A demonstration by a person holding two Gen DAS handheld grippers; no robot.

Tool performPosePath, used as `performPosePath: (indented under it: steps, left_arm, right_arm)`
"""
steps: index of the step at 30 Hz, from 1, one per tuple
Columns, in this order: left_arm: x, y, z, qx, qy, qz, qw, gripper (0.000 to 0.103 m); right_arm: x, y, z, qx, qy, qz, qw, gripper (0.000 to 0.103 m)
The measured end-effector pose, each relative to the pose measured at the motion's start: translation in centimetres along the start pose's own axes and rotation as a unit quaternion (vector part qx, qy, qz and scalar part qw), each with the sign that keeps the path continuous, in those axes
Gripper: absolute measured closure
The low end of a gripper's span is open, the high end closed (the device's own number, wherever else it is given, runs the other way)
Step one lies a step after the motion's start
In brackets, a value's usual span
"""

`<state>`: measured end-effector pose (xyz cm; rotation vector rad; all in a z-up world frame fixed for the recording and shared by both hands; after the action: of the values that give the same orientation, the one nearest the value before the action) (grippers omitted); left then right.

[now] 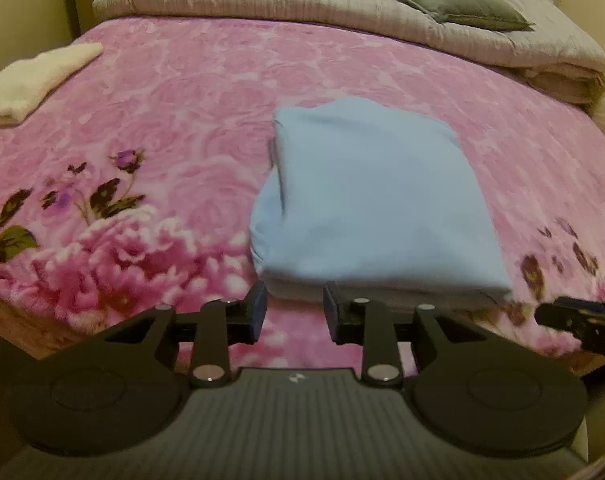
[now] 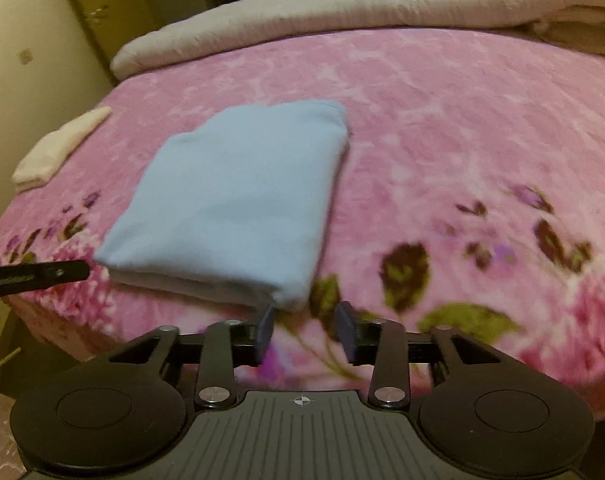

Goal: Fold clothes
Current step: 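Grasp the folded sweatshirt with the left gripper while the right gripper grasps its other side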

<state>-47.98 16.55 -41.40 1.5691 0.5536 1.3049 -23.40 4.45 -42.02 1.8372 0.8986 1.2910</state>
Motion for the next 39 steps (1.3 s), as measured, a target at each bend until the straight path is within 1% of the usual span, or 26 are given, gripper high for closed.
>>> performPosePath:
  steps: [1, 3, 5, 7, 10, 12, 13, 15, 17, 18, 19, 21, 22, 24, 26, 27, 29, 31, 35, 39]
  left_arm:
    - [-0.2, 0.4, 0.3, 0.003, -0.003, 0.002, 1.0, 0.073]
    - [-0.6, 1.2, 0.9, 0.009, -0.007, 0.008, 0.9999, 0.07]
    - [-0.8, 2.0, 1.4, 0.014, -0.011, 0.014, 0.9998, 0.07]
    - [-0.9, 2.7, 1.8, 0.017, -0.017, 0.019, 0.9995, 0.066]
    - [-1.0, 3.1, 2.1, 0.023, -0.027, 0.022, 0.9991, 0.065]
    - [-0.9, 3.1, 2.0, 0.021, -0.029, 0.024, 0.9991, 0.064]
    - [-0.7, 3.0, 1.8, 0.012, -0.026, 0.024, 0.9993, 0.063]
    - [-0.4, 2.6, 0.9, -0.017, -0.008, 0.022, 0.9996, 0.058]
    - [-0.2, 1.8, -0.9, -0.067, 0.037, 0.021, 0.9969, 0.055]
    - [0.0, 1.3, -2.1, -0.092, 0.066, 0.02, 0.9934, 0.051]
    - [0.2, 0.6, -3.4, -0.116, 0.099, 0.018, 0.9881, 0.047]
    - [0.5, -0.8, -6.1, -0.163, 0.165, 0.014, 0.9726, 0.045]
    - [0.8, -1.5, -7.1, -0.182, 0.19, 0.012, 0.9646, 0.045]
    - [1.5, -3.1, -8.2, -0.208, 0.213, 0.006, 0.9546, 0.042]
    - [2.2, -4.7, -9.2, -0.234, 0.236, 0.0, 0.9433, 0.042]
    - [2.6, -5.5, -9.6, -0.247, 0.244, -0.003, 0.9377, 0.041]
    - [3.2, -7.2, -9.4, -0.274, 0.254, -0.012, 0.9275, 0.039]
    - [3.5, -8.8, -9.1, -0.289, 0.266, -0.023, 0.9193, 0.039]
    - [4.1, -11.1, -8.3, -0.311, 0.279, -0.036, 0.9079, 0.038]
    - [5.1, -12.1, -7.4, -0.335, 0.275, -0.039, 0.9002, 0.038]
  right_arm:
    - [-0.2, 0.3, 0.1, -0.004, -0.004, 0.002, 1.0, 0.058]
    - [-0.1, 1.2, -0.1, 0.001, -0.002, 0.014, 1.0, 0.056]
    - [0.0, 1.8, -0.3, 0.003, 0.0, 0.024, 1.0, 0.053]
    - [0.0, 2.3, -0.4, 0.006, 0.002, 0.033, 0.999, 0.052]
    - [-0.2, 2.6, -0.5, 0.011, -0.001, 0.037, 0.999, 0.051]
    - [-0.3, 2.5, -0.3, 0.014, -0.006, 0.035, 0.999, 0.051]
    - [-0.4, 2.4, -0.1, 0.015, -0.009, 0.034, 0.999, 0.051]
    - [-0.5, 2.0, 0.3, 0.02, -0.021, 0.03, 0.999, 0.05]
    - [-0.4, 1.6, 1.1, 0.038, -0.044, 0.03, 0.998, 0.05]
    - [-0.4, 1.4, 1.6, 0.049, -0.061, 0.03, 0.997, 0.05]
    - [-0.3, 1.0, 2.2, 0.063, -0.079, 0.029, 0.994, 0.05]
    - [0.0, 0.3, 3.3, 0.093, -0.117, 0.023, 0.988, 0.049]
    - [0.2, -0.1, 3.8, 0.109, -0.135, 0.02, 0.985, 0.047]
    - [0.7, -1.1, 4.7, 0.146, -0.181, 0.012, 0.972, 0.043]
    - [1.5, -2.0, 5.3, 0.183, -0.224, 0.006, 0.957, 0.038]
    - [1.9, -2.5, 5.6, 0.199, -0.243, 0.005, 0.949, 0.037]
    - [2.8, -3.4, 6.2, 0.217, -0.271, 0.001, 0.938, 0.034]
    - [3.5, -4.4, 6.7, 0.221, -0.291, -0.004, 0.931, 0.032]
    - [4.4, -6.0, 7.1, 0.22, -0.31, -0.015, 0.925, 0.029]
    - [5.0, -6.7, 7.0, 0.221, -0.306, -0.013, 0.926, 0.027]
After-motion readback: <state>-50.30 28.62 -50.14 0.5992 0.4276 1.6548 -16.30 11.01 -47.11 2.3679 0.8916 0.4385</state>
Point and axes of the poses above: each gripper's, at about its wrist camera, not at the fingertips, and y roughly against the way its jaws point, z to its right, x to its top, the point moved 10 cm from there along -y, roughly the way its jaws point, and after that the axes turned 9 degrees about -z, right-handed, at the moved point
